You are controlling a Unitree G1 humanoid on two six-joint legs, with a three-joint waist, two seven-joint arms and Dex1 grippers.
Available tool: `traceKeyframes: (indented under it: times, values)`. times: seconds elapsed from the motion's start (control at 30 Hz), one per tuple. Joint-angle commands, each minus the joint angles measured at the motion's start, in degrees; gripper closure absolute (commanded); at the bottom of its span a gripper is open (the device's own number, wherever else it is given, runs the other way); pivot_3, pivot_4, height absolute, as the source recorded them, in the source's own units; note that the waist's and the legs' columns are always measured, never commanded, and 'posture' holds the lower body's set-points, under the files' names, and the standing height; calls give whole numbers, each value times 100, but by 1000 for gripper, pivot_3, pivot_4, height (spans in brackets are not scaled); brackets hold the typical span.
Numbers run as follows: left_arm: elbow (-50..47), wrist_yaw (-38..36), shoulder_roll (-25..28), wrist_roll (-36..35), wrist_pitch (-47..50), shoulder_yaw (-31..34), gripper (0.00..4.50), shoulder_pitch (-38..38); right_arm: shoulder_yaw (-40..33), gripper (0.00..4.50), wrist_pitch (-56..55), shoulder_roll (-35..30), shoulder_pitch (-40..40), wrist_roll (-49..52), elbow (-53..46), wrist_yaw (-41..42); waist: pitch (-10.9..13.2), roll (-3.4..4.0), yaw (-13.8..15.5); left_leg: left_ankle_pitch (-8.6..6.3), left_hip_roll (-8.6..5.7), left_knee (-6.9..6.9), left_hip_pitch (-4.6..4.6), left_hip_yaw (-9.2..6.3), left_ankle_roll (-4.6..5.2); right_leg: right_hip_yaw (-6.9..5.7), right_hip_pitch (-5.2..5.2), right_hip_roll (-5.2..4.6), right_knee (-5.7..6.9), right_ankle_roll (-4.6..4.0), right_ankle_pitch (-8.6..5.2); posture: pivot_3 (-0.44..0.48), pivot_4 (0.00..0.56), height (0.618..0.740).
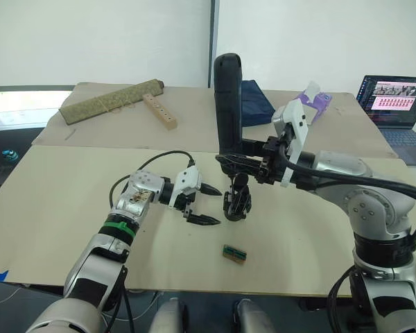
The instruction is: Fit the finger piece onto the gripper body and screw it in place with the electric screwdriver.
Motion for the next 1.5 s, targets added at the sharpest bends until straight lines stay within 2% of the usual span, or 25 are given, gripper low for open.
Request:
traceKeyframes:
  times: [0.03,0.63,0.73,0.83,1.27,1.5]
  values:
    - [-115,89,-90,43,-159,2,0,-39,-116,2590,-382,-42,28,-43,-375,165,0,0,1,0,0,0,0,0,0,0,0,0,0,0,0,0,150,738]
    - [1355,1278,-1113,541,-931,83,0,-334,63,2590,-1068,-116,494,-582,-503,576,0,-1,17,0,-3,1,1,0,0,-1,2,0,-1,3,1,0,150,738]
    - [1520,1313,-1164,573,-1076,91,866,-374,95,2590,-1178,-134,566,-693,-448,683,0,-1,21,0,-3,1,1,0,0,-1,3,0,-2,3,2,0,150,738]
    - [1597,1266,-1181,580,-1113,110,2202,-392,148,2590,-1373,-182,664,-788,-394,873,0,-1,20,0,-3,2,2,0,0,-1,5,0,-3,3,2,0,150,738]
    - [1828,1158,-1105,677,-1319,116,2185,-475,452,2590,-1543,-388,667,-1067,788,1710,-2,-4,15,0,-2,-1,31,0,0,0,29,1,-2,3,2,0,150,738]
    - [1865,1149,-1093,692,-1339,124,2185,-508,693,2590,-1574,-610,677,-1194,1099,2171,-16,-16,14,0,-1,-2,36,0,0,0,32,1,-1,2,3,0,150,738]
